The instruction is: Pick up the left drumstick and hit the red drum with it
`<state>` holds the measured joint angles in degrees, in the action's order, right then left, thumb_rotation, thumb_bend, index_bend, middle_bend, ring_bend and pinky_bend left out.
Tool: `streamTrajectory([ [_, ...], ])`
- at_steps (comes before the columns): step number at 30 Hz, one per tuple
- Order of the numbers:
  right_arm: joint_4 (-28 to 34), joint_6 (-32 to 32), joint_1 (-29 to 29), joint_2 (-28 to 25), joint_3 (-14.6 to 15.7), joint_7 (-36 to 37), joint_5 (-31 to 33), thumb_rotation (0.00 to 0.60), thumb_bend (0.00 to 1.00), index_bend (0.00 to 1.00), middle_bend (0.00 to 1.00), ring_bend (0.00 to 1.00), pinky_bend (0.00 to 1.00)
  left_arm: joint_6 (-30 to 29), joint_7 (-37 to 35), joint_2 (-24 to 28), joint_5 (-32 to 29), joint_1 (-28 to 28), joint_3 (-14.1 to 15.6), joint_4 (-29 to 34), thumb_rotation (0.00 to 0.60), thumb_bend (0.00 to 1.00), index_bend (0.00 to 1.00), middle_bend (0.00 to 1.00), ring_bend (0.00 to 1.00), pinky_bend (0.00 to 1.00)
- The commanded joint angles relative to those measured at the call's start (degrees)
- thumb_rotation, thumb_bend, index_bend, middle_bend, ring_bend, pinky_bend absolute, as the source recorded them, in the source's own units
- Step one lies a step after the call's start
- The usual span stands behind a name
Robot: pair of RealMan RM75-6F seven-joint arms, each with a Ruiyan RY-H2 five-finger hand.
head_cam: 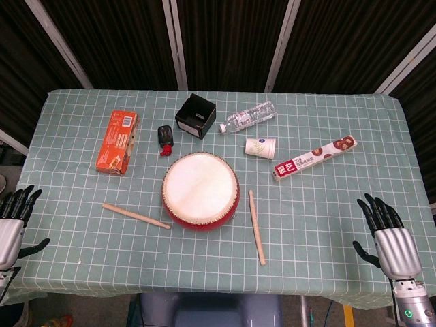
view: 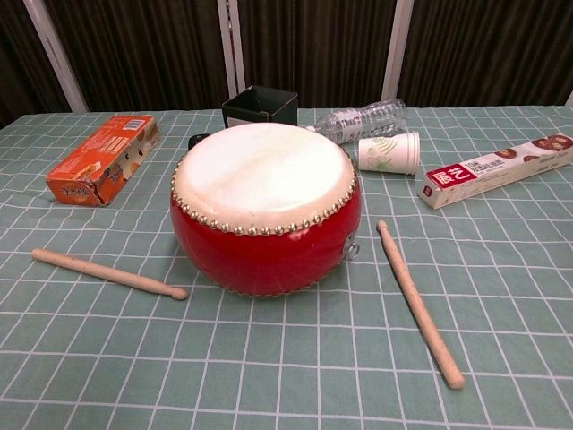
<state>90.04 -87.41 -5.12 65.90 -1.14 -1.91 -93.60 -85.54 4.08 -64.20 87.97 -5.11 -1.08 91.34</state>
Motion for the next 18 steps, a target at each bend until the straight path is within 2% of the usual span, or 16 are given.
streamTrajectory([
  [1, 0.0, -0.03, 0.01, -0.06, -0.02, 0.07, 0.03, 0.6, 0.29, 0.0, 0.0, 0.0, 0.14, -0.04, -0.02, 0.02, 0.03, 0.03, 0.02, 0.03, 0.6, 0.0, 0.0, 0.0, 0.0, 0.0],
  [18, -0.11, -0.16, 0.08, -0.1, -0.09, 0.35, 0.14, 0.6, 0.29, 0.0, 0.0, 0.0, 0.14, 1.86, 1.72, 0.34, 0.62, -0.76, 0.77, 0.68, 0.6, 0.0, 0.0, 0.0, 0.0, 0.0],
])
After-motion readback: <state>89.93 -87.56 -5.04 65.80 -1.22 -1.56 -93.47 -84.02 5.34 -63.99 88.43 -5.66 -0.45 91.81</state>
